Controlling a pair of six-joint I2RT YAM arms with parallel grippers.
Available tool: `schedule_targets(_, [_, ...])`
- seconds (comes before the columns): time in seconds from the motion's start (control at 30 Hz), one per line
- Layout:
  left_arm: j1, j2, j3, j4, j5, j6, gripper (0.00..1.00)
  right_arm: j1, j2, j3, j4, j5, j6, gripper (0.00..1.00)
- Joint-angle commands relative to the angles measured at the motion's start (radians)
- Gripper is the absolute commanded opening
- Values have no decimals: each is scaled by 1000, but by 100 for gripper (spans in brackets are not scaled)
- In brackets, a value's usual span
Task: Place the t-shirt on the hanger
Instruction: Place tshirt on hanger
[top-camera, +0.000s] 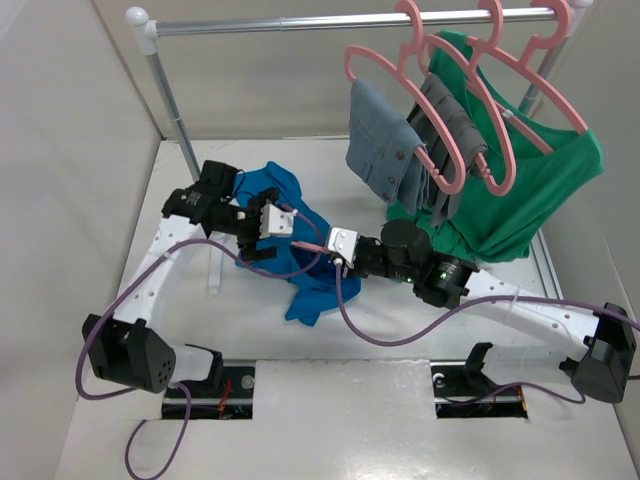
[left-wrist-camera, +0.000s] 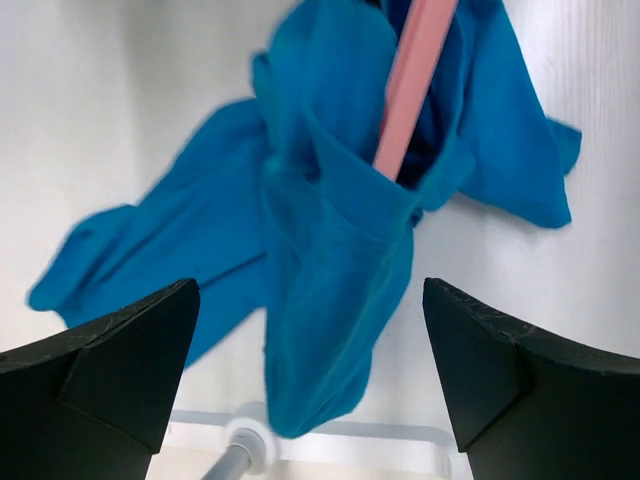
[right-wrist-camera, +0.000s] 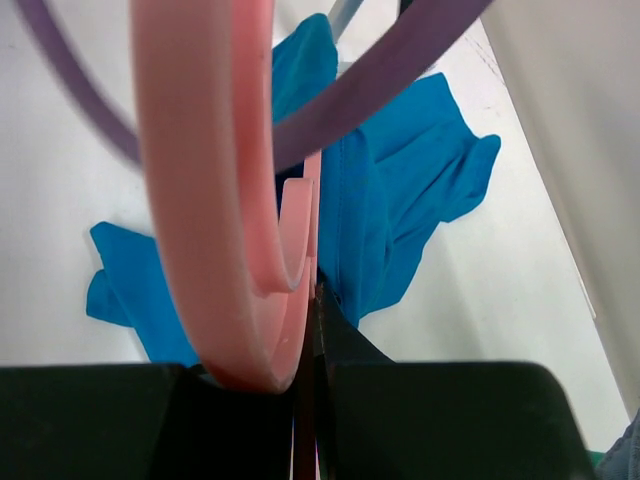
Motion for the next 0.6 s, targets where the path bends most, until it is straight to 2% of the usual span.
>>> schedule_targets(0.0, [-39, 8, -42, 51, -92, 53, 93, -9, -7, 10, 62, -18, -1, 0])
schedule_targets(0.1, [-51, 54, -28, 38, -92, 53, 93, -9, -7, 10, 62, -18, -1, 0])
schedule_targets(0.17, [-87, 84, -13, 15, -92, 53, 87, -9, -7, 19, 62, -18, -1, 0])
schedule_targets(0.2, [-96, 101, 3, 5, -103, 53, 81, -9, -7, 19, 62, -18, -1, 0])
schedule_targets(0.27, [-116, 150, 16, -13, -112, 53, 61, -9, 3, 19, 62, -18, -1, 0])
schedule_targets(0.3, [-131, 165, 17, -30, -112, 38, 42, -9, 3, 19, 62, -18, -1, 0])
schedule_targets(0.37, [-156, 199, 40, -53, -112, 38, 30, -9, 3, 29, 62, -18, -1, 0])
schedule_targets(0.43, [-165, 199, 49, -76, -83, 38, 25, -9, 3, 29, 62, -18, -1, 0])
schedule_targets(0.57, [-199, 161, 87, -76, 30, 6, 20, -9, 12, 38, 62, -18, -10, 0])
